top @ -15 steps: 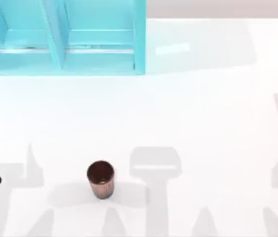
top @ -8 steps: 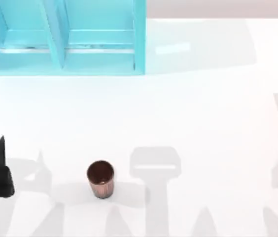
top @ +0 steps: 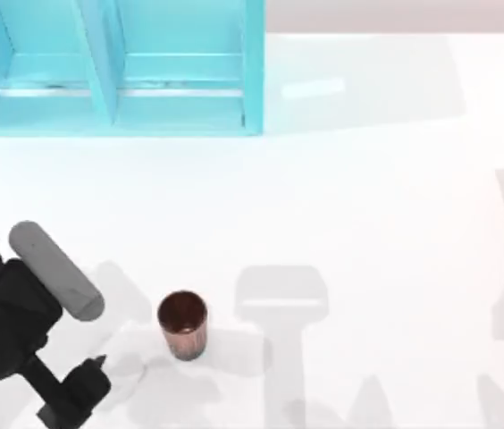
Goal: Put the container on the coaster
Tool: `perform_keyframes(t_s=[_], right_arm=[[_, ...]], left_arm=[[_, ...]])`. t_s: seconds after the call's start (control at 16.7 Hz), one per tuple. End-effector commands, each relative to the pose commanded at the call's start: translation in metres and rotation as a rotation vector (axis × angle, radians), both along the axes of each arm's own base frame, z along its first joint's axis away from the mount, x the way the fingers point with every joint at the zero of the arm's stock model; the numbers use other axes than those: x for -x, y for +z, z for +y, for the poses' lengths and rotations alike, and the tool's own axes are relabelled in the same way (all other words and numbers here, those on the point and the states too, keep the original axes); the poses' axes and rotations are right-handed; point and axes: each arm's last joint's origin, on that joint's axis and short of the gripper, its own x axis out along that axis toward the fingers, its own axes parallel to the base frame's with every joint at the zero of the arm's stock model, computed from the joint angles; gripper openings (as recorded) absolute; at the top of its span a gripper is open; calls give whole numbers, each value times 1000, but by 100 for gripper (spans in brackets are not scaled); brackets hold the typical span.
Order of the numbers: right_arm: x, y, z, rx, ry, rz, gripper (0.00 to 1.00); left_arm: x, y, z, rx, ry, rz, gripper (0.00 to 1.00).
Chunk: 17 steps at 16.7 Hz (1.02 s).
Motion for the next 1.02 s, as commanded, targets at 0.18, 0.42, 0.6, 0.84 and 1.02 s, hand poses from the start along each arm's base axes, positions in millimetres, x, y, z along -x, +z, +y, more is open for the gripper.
perform_keyframes(t_s=[0.18, 0.42, 0.6, 0.84, 1.02], right_arm=[[0, 0, 0, 0, 0, 0, 100], [0, 0, 0, 0, 0, 0, 100], [0, 0, 0, 0, 0, 0, 100], [0, 0, 0, 0, 0, 0, 100], [0, 0, 0, 0, 0, 0, 100]], left_arm=[[-18, 4, -32, -189, -225, 212, 100], [-39, 12, -74, -374, -471, 402, 100], [-55, 22, -102, -456, -593, 478, 100], [-74, 41, -127, -499, -674, 505, 100], [-84, 58, -134, -498, -687, 483, 100]])
